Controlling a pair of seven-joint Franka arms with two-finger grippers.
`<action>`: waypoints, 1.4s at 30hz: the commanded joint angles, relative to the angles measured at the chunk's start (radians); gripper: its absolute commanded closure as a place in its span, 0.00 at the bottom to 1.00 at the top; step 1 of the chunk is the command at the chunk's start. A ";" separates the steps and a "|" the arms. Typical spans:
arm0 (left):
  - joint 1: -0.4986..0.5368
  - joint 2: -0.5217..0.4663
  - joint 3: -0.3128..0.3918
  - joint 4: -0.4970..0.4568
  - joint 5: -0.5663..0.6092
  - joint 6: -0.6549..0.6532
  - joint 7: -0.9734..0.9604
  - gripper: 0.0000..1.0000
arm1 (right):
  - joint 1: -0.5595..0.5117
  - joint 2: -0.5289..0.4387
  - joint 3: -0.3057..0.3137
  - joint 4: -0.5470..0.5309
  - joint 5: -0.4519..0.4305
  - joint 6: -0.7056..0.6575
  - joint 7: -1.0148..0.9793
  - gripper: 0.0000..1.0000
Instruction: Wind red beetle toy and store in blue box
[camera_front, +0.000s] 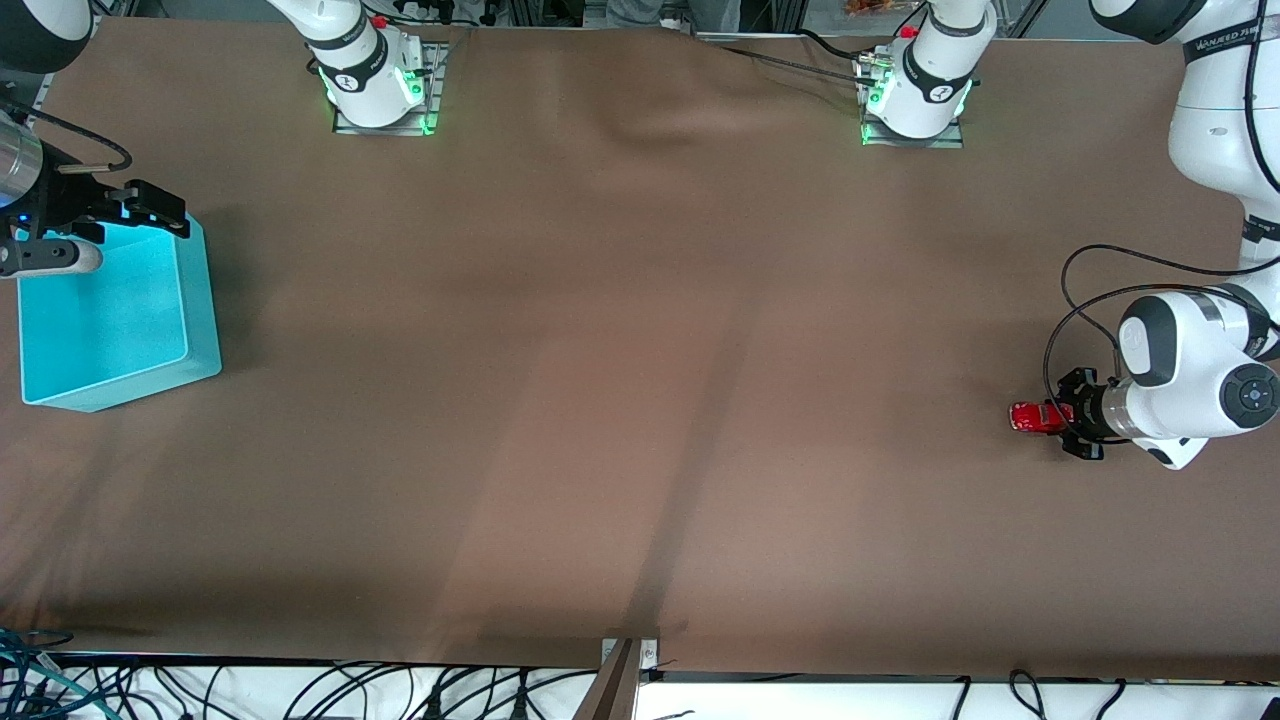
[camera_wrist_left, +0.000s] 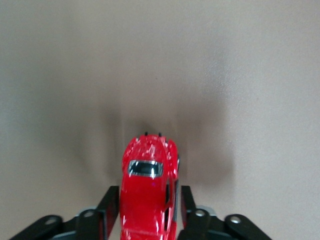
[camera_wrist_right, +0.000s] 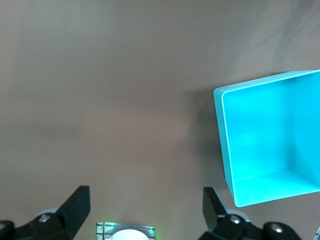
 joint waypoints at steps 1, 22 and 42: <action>0.004 0.034 -0.005 0.042 0.020 -0.001 0.000 0.17 | 0.003 -0.004 0.001 0.011 -0.014 -0.015 -0.009 0.00; -0.004 -0.054 -0.039 0.047 0.020 -0.087 -0.001 0.06 | 0.003 -0.004 0.001 0.011 -0.014 -0.014 -0.009 0.00; -0.030 -0.061 -0.091 0.219 0.060 -0.320 0.008 0.06 | 0.003 -0.004 0.001 0.011 -0.014 -0.014 -0.010 0.00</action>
